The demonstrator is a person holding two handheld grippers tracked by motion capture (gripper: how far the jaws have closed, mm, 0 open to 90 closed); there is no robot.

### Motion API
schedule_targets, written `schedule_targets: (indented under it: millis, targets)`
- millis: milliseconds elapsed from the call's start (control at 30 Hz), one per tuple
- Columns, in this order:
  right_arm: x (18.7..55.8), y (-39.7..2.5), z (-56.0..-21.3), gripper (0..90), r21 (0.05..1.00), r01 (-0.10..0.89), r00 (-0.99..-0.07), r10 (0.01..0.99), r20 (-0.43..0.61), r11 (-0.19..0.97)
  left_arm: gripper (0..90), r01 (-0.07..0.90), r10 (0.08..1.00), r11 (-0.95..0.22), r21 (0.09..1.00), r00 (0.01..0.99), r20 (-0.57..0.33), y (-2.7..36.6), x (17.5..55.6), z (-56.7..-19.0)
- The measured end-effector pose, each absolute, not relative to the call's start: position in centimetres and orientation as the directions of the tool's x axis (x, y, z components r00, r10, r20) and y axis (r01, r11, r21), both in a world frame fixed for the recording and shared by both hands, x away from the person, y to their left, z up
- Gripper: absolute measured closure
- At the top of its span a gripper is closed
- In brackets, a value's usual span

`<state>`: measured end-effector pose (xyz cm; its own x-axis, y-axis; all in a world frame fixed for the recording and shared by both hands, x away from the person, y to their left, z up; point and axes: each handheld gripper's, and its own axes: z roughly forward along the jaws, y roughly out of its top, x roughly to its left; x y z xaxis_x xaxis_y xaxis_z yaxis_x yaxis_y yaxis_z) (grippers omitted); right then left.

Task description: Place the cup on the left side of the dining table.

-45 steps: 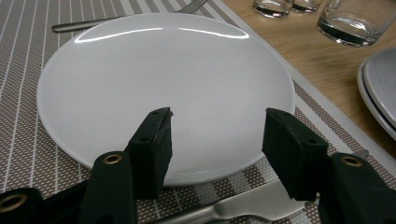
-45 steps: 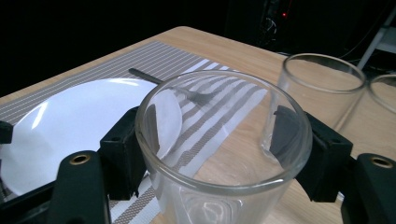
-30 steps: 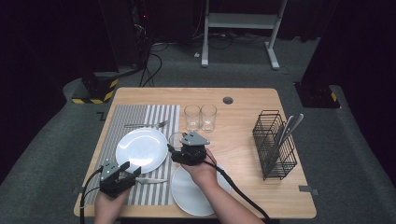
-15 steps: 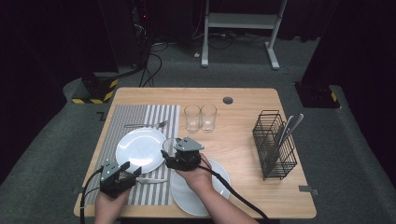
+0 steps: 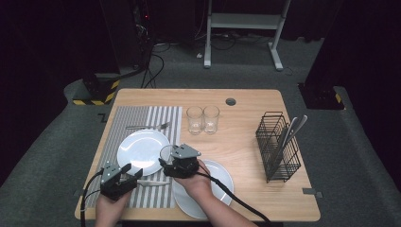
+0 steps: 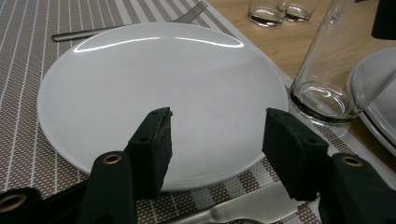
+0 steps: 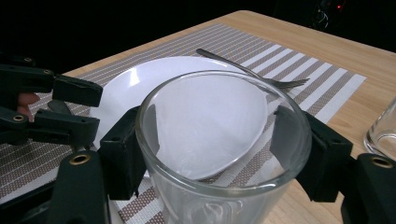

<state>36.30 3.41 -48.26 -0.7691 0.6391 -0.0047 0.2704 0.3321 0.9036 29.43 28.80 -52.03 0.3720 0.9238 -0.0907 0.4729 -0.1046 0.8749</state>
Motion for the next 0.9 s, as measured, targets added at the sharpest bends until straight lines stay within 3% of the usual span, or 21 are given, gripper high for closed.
schedule_targets:
  millis: [900]
  targets:
    - [35.6, 4.5, -48.8, 28.9, 0.898, 0.263, -0.793, 0.609, -0.005, 0.352, 42.5, 0.475, 0.923, -0.109, 0.873, 0.375, -0.089, 28.8, 29.5, -52.0]
